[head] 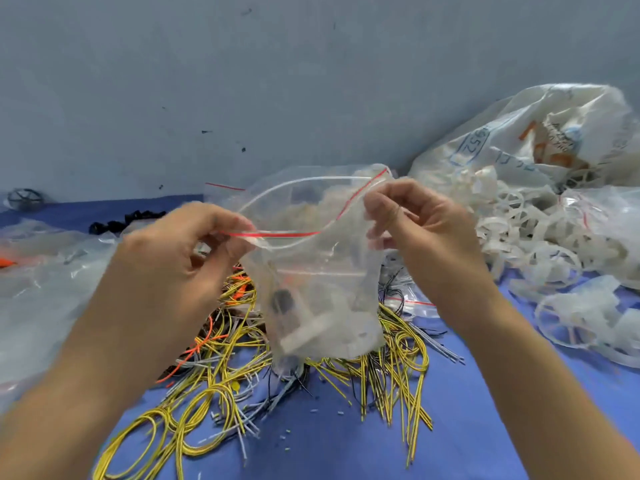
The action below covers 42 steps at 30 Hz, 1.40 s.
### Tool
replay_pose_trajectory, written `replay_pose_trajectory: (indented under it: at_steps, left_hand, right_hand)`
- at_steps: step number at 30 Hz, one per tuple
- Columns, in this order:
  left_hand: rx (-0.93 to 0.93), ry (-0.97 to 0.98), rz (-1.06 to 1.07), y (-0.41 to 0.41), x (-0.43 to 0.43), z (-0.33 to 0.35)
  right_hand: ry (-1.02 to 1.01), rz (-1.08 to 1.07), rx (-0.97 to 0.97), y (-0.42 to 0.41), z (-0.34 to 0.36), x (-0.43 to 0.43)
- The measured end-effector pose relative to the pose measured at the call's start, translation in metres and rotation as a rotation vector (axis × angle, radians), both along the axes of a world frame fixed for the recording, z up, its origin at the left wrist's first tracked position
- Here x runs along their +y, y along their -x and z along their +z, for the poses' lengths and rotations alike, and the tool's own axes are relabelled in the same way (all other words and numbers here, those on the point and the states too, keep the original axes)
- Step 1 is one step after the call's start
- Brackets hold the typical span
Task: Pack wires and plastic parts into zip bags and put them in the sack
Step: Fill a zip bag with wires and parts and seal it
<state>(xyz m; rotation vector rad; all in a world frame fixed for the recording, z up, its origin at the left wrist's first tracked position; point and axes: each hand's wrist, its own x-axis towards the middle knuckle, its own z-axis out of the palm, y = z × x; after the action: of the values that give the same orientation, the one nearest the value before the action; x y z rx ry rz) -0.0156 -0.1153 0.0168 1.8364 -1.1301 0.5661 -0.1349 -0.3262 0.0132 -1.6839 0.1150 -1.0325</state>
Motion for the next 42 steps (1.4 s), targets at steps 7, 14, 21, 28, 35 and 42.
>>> replay_pose_trajectory:
  at_steps: [7,14,21,28,35,42]
  left_hand:
    - [-0.004,-0.019,-0.004,0.009,0.004,0.003]
    - [0.255,0.137,-0.16,0.005,0.0,-0.003]
    - [0.358,0.25,-0.419,0.012,0.018,-0.013]
    - [0.702,0.303,-0.295,0.007,-0.01,-0.041]
    - [0.631,0.446,-0.278,0.006,-0.013,-0.037]
    - [0.725,0.484,-0.341,0.006,-0.01,-0.04]
  right_hand:
    - [-0.114,-0.077,-0.033,0.006,-0.008,0.005]
    - [-0.158,-0.021,0.04,0.015,-0.005,0.014]
    - [-0.248,0.103,0.002,0.053,-0.013,0.01]
    - [-0.441,0.046,0.148,0.022,-0.042,0.005]
    - [-0.354,0.009,0.022,0.021,-0.036,0.001]
    - [-0.338,0.013,-0.031,0.01,-0.035,0.007]
